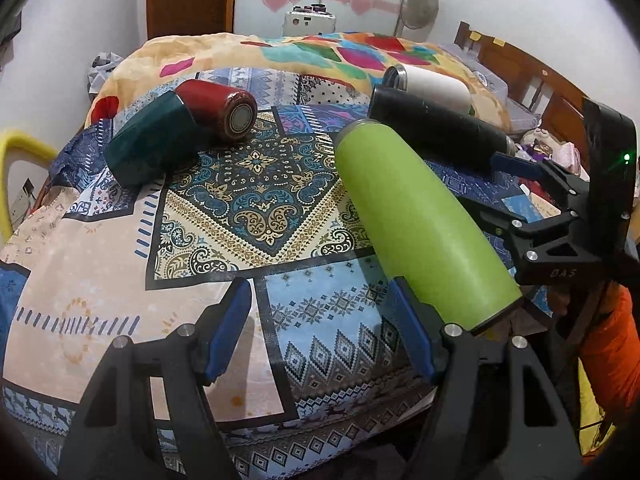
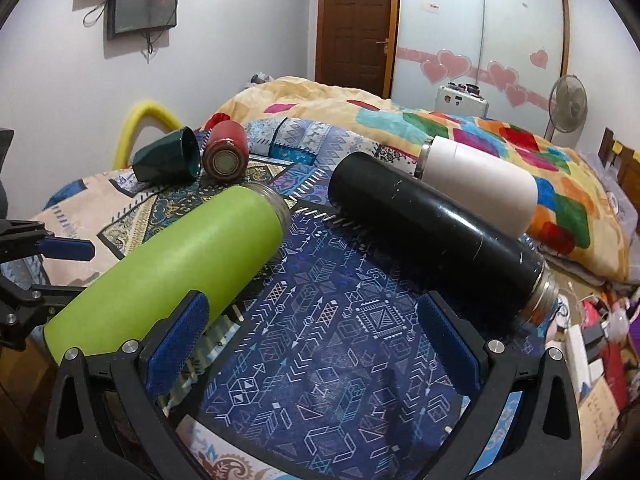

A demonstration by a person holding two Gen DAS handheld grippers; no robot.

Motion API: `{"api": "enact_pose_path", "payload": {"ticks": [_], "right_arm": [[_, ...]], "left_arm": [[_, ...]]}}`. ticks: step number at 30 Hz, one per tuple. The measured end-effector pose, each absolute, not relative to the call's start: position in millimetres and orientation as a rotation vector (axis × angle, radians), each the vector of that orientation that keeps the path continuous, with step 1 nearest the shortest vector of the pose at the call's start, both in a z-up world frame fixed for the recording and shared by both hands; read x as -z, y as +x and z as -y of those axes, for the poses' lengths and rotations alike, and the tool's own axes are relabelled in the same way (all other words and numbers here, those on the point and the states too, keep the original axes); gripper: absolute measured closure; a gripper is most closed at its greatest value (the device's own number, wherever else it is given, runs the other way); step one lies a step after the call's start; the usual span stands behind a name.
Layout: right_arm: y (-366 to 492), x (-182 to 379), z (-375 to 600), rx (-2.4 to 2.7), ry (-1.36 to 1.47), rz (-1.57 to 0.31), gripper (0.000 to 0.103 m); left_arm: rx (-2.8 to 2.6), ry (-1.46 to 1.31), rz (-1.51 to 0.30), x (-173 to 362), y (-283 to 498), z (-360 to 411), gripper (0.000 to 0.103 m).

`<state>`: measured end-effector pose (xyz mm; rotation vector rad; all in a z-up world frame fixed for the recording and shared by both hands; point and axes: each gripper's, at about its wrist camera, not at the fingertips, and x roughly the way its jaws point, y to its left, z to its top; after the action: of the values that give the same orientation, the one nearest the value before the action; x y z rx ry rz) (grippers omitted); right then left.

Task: Flip cup upright
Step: 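Lift the lime-green cup with the right tool and tilt its base down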

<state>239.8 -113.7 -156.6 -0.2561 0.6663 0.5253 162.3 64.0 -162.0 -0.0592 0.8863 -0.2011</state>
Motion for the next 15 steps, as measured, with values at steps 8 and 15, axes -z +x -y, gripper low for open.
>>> {"api": "enact_pose_path", "payload": {"ticks": [8, 15], "right_arm": [[235.9, 125.1, 103.1, -0.560, -0.184, -0.688, 0.000], [264.1, 137.4, 59.6, -0.621, -0.137, -0.872, 0.000]], "left_arm": [[0.104, 0.014, -0.746, 144.7, 152.6, -67.1, 0.032], [0.057, -0.024, -0.702, 141.4, 151.7, -88.9, 0.032]]}}
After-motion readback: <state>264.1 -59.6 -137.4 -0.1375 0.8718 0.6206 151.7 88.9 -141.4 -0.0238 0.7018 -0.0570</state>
